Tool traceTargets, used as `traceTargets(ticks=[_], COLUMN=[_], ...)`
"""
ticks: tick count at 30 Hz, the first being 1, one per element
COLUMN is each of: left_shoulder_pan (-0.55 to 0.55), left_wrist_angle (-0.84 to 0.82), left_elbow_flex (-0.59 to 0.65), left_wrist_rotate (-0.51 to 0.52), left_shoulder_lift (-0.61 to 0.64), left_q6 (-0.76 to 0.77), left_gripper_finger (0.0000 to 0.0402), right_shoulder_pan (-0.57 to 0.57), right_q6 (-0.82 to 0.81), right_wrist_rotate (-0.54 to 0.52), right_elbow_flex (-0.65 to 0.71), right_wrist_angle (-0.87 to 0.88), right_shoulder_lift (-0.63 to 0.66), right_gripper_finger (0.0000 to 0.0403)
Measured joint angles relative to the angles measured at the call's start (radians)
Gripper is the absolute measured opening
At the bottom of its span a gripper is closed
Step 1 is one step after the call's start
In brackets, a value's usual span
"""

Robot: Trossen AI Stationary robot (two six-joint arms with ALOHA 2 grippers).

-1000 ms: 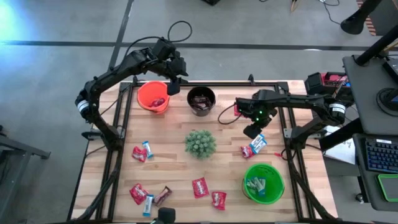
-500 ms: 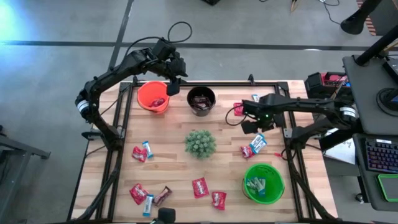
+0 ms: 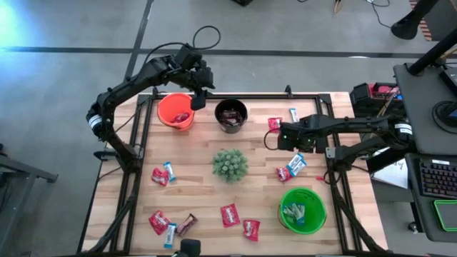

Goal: Sort candy
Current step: Put the blue chocolate into the green bucket

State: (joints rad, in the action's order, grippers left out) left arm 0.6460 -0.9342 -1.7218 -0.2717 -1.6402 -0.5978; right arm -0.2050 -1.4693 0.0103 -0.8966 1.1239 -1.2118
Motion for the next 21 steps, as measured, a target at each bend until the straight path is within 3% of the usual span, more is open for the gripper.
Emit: traceTargets(ticks=[11,21], left_shoulder_pan=[0.01,0.011], left_wrist_angle=[-0.096,-0.118], left_elbow_flex=[0.001,0.001], left_wrist_rotate=[0.001,0.001], left_shoulder_lift=[0.0,0.0], left_q6=[-0.05,-0.075], left_gripper_finger=[0.013,0.013], right_shoulder_pan=[0.128,0.142], right_q6=[-0.337,-0.539], right_wrist_rotate=[-0.011,-0.053], right_elbow_flex=[0.038,0.082], right_wrist_angle=[-0.011,-0.08], right_shoulder_lift=[0.0,-0.001], right_gripper_finger=[0.0178,0.0178])
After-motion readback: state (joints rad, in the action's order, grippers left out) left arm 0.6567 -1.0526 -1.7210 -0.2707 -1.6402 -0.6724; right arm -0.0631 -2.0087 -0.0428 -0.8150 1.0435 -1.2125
